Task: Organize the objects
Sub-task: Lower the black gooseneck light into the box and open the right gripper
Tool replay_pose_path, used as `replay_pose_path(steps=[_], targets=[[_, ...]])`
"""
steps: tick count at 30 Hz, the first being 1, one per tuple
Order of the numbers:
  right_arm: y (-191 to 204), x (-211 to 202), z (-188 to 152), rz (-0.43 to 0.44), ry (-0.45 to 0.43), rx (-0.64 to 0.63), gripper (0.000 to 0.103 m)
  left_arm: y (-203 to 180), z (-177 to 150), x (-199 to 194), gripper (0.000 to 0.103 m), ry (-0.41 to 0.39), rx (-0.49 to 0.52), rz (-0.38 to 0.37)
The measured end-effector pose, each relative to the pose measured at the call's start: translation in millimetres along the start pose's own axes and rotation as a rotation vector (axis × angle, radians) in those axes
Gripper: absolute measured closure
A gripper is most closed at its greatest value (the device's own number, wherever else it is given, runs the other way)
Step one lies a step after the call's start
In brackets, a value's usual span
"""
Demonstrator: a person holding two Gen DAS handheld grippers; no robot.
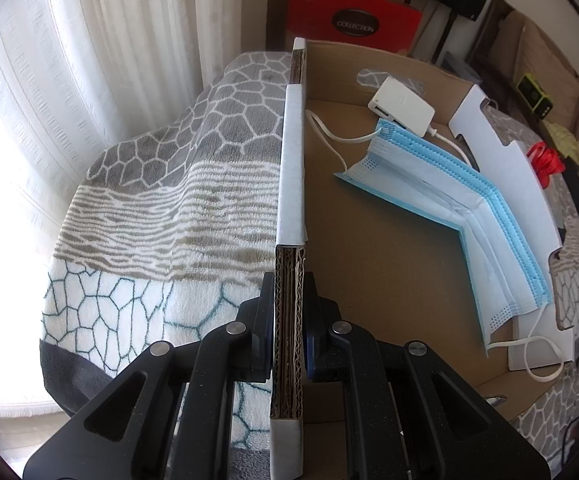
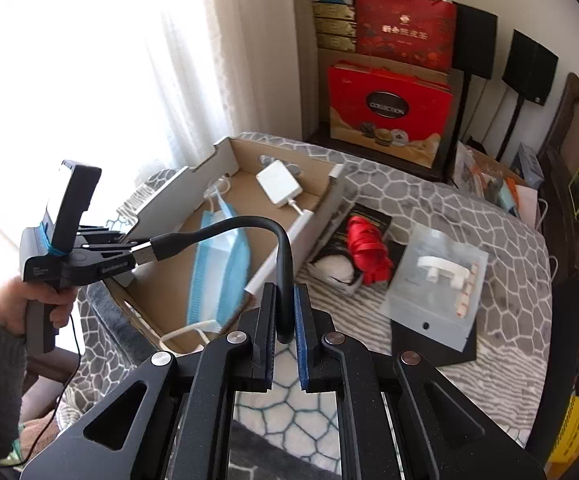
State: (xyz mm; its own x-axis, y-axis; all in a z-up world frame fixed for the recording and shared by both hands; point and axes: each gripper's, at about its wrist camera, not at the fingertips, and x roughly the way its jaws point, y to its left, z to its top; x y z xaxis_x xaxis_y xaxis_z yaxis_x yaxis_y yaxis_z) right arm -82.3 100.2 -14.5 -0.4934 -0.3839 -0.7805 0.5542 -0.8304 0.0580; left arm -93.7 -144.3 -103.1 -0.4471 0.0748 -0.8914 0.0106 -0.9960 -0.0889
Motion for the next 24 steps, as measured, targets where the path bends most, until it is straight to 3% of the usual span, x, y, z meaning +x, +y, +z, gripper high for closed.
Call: replay_pose_path(steps=[12, 17, 24], targets=[[62, 59, 10, -0.07, 0.065, -0.183, 0.096, 15, -1, 0, 0.091, 0.018, -0.115, -0.099], [76, 71, 7, -0.091, 0.085, -0.233, 0.096, 28, -3, -5, 0.08, 0.013, -0.18, -0.148], [97, 87, 2, -0.078, 0.107, -0.271, 0.096, 38, -3, -11, 0.066, -0.003, -0.225, -0.149]])
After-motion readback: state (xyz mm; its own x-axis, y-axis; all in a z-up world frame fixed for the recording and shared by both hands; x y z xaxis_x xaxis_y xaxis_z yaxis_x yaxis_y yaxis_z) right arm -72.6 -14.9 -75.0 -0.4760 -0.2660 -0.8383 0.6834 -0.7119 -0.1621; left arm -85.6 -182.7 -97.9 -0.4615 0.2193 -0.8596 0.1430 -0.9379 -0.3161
